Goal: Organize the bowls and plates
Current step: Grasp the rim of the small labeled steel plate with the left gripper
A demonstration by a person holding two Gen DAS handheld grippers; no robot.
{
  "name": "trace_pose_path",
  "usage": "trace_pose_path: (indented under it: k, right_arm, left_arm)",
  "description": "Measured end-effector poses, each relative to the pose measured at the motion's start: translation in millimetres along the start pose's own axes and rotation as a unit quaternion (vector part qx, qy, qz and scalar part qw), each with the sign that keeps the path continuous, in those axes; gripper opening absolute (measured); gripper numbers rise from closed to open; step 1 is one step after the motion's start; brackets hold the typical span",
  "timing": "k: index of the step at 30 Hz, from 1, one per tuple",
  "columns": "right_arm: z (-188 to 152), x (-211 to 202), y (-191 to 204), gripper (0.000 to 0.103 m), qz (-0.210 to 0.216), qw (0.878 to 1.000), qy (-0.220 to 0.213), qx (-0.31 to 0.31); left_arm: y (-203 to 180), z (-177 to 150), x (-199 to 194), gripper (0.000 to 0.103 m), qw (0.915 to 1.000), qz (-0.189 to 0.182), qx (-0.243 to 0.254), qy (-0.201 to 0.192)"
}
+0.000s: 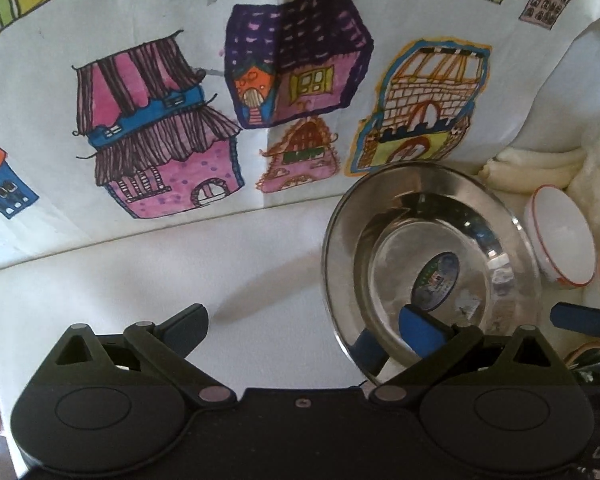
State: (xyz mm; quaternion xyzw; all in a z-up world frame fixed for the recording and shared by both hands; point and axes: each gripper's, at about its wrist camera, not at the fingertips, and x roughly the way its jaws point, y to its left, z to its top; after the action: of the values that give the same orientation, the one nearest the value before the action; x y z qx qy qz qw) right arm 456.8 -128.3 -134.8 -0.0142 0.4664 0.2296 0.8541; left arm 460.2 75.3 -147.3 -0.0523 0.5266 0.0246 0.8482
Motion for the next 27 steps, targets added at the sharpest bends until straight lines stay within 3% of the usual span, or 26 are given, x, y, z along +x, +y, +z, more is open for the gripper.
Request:
trace_pose_path:
  k: [5, 11, 15, 20, 23, 25, 27]
  right_arm:
    - [2.6, 5.0, -1.3, 0.069, -0.007, 1.000, 0.003, -0.001]
    - [0.9, 7.3, -3.4, 0.063, -0.019, 1.000, 0.007, 0.010]
    - [1.4, 7.9, -2.3, 0.061, -0.021, 1.000, 0.006, 0.010]
    - [2.4, 9.6, -1.6, 0.048, -0.011, 1.000, 0.005, 0.014]
    - [1.9, 8.4, 0.2, 0.042, -0.008, 1.000, 0.004, 0.009]
    - [1.7, 7.2, 0.1, 0.040, -0.007, 1.000, 0.004, 0.008]
    - [1.6, 5.2, -1.0, 0.036, -0.002, 1.000, 0.005, 0.009]
  left_arm:
    - [-6.1, 2.0, 3.1, 0.091, 1.0000, 0.001, 0.002, -0.001]
    - [-13.3, 2.3, 2.3, 0.088, 0.9999, -0.015, 0.008, -0.001]
    - [-15.9, 2.5, 3.2, 0.081, 0.9998, -0.021, 0.005, -0.001]
    - [-12.0, -0.8, 0.7, 0.073, 0.9994, -0.034, -0.004, -0.005]
    - [-7.3, -4.2, -3.4, 0.063, 0.9993, -0.035, -0.008, -0.011]
    - [-3.5, -5.7, -6.6, 0.044, 0.9989, -0.043, -0.015, -0.011]
    - [1.3, -7.4, -9.8, 0.034, 0.9979, -0.059, -0.027, -0.008]
